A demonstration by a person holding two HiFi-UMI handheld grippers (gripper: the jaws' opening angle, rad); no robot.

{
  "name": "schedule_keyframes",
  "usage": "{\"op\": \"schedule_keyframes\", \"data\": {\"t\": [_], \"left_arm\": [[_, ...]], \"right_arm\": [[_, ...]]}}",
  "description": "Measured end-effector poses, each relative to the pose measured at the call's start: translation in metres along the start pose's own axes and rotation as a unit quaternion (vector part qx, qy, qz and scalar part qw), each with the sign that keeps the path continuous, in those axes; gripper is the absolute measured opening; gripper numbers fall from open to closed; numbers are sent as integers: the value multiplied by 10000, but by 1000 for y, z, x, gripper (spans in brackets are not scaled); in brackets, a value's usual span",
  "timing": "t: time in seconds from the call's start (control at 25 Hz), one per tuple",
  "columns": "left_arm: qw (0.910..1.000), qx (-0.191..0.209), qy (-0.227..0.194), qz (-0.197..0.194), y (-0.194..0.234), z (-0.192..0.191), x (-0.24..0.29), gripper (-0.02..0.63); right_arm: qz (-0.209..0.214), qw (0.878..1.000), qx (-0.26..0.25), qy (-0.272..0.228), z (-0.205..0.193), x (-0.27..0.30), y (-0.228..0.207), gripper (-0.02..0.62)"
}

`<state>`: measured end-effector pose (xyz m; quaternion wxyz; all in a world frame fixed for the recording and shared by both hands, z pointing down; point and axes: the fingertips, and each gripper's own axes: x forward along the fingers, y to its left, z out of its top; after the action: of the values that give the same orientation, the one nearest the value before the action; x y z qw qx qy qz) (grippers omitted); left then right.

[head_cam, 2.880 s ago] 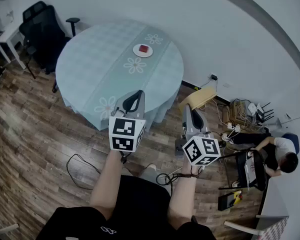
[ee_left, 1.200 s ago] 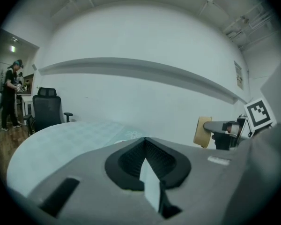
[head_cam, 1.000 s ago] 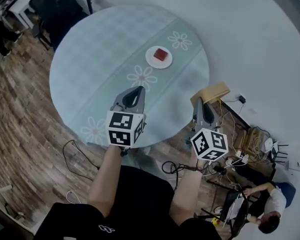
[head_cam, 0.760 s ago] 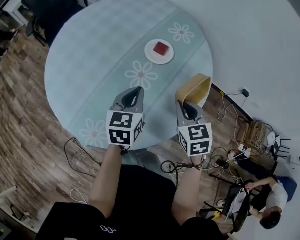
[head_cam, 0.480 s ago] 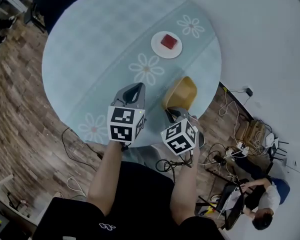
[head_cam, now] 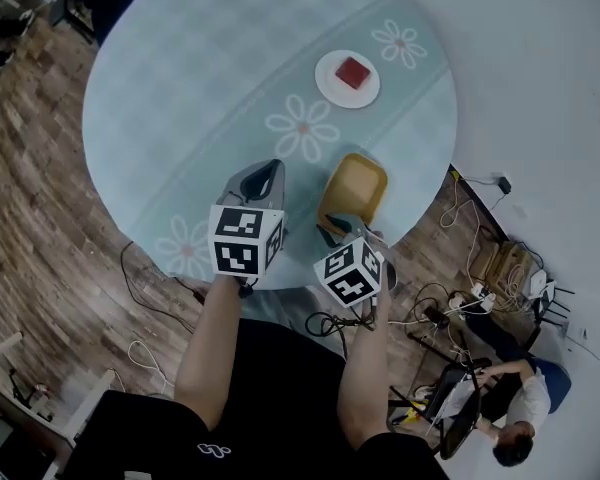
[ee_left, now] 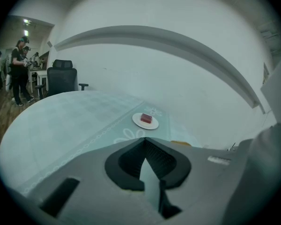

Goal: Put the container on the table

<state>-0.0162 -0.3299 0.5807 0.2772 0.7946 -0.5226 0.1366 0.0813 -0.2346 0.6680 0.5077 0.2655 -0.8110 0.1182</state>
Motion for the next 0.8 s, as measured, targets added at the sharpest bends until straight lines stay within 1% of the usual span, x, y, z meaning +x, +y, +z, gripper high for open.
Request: {"op": "schedule_keyframes", "data": {"t": [0.08,0.16,0.2,0.24,0.28,0.36,0.52,0.68,0.76,0.8], "left_arm": [[9999,65,-44,-64,-10,5,0,2],[9997,140,-115,-131,-21,13,-1,2],[9996,183,-163,-167,-28,17,-2,2],[9993,229,-220,-207,-36,23,-3,2],[9989,277,-288,-250,-43,28,-4,2],[9976,384,-452,-344,-60,41,-8,2],[9930,626,-836,-546,-93,68,-19,2],[9864,812,-1246,-695,-126,96,-35,2],[9820,942,-1463,-736,-141,112,-45,2],[9793,1016,-1581,-750,-148,121,-50,2]], "right_arm": [[-5,9986,286,-443,10,-12,-6,114],[-182,9922,674,-1029,22,-32,-22,106],[-349,9858,897,-1374,27,-46,-33,90],[-551,9767,1130,-1738,32,-61,-46,67],[-759,9650,1364,-2109,37,-79,-59,45],[-1095,9350,1830,-2833,42,-115,-83,14],[-1364,8619,2696,-4072,38,-186,-117,11],[-1679,7892,3262,-4925,18,-257,-146,11],[-1860,7598,3371,-5239,11,-290,-156,11],[-1937,7476,3378,-5380,9,-306,-160,11]]}}
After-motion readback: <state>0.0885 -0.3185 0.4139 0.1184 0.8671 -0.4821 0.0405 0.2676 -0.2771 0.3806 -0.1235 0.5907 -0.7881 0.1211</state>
